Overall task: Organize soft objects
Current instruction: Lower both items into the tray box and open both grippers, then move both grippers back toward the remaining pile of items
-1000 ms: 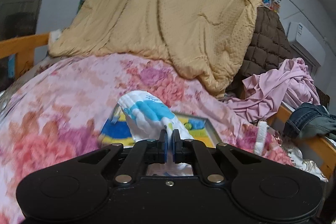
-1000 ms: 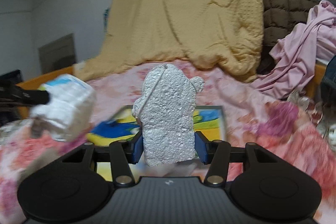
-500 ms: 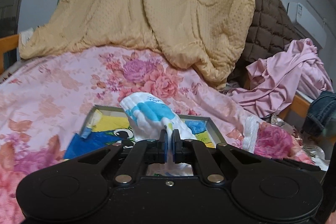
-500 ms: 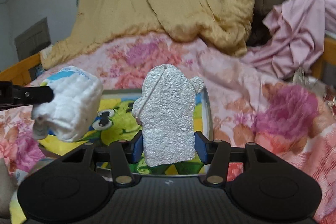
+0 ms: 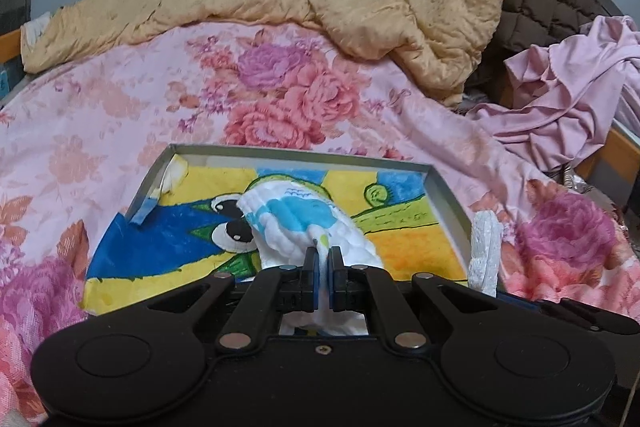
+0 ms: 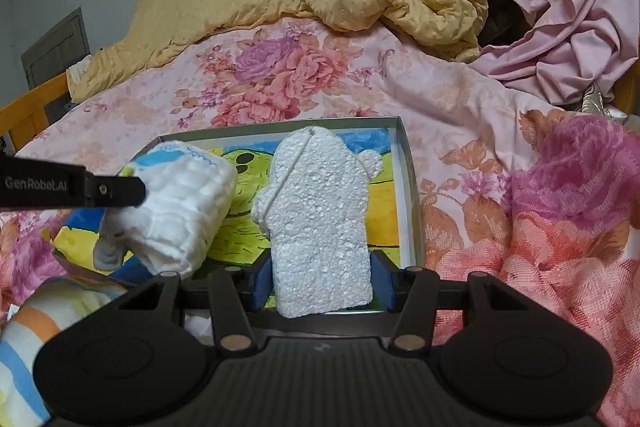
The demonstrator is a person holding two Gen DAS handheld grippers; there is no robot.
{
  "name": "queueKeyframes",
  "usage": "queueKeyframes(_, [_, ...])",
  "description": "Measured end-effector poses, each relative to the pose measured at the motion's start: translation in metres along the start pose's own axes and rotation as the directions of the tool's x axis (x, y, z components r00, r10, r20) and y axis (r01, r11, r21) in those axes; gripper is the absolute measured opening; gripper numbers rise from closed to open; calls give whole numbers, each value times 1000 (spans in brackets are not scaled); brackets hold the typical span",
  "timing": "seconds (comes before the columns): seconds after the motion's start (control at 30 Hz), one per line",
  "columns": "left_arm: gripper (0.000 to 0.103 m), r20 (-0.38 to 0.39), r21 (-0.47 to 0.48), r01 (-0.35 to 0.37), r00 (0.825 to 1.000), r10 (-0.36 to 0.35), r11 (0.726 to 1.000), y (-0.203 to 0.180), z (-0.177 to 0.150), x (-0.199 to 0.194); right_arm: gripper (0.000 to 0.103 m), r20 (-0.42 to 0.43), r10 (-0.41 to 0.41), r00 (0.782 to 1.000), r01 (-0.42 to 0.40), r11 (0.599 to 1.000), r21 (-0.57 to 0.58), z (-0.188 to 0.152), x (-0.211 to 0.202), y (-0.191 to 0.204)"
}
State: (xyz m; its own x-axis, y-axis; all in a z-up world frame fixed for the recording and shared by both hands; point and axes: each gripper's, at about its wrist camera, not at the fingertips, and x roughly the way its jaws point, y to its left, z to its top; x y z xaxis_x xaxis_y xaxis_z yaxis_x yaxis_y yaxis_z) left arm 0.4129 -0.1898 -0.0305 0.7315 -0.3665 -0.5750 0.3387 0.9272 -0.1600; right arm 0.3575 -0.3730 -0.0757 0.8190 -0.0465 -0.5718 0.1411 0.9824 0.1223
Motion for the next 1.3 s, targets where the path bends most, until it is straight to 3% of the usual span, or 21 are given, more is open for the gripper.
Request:
queueKeyframes(0.33, [5, -58, -8, -5, 998, 5, 1000, 5, -12, 12, 55, -24, 10, 1000, -10, 1000, 3, 2, 6, 4])
queueKeyframes(0.6, [17, -68, -31, -11, 998, 8, 999, 12, -13, 8, 73, -17, -3, 1000, 3, 1000, 15, 2, -1, 2])
queueKeyframes(0.67, [24, -69, -32, -16, 998, 14, 999, 14, -14, 4, 80, -4, -6, 1000, 6, 1000, 17, 4, -6, 1])
queueKeyframes(1.03, [72, 48, -68, -31, 998, 35, 997, 29, -14, -57, 97, 156, 10, 988, -14, 1000, 24, 16, -73, 4])
queueKeyframes(1.3, [92, 139, -56, -19, 990, 27, 998, 27, -21, -118, 103, 284, 51, 958, -56, 998, 10, 12, -133, 16])
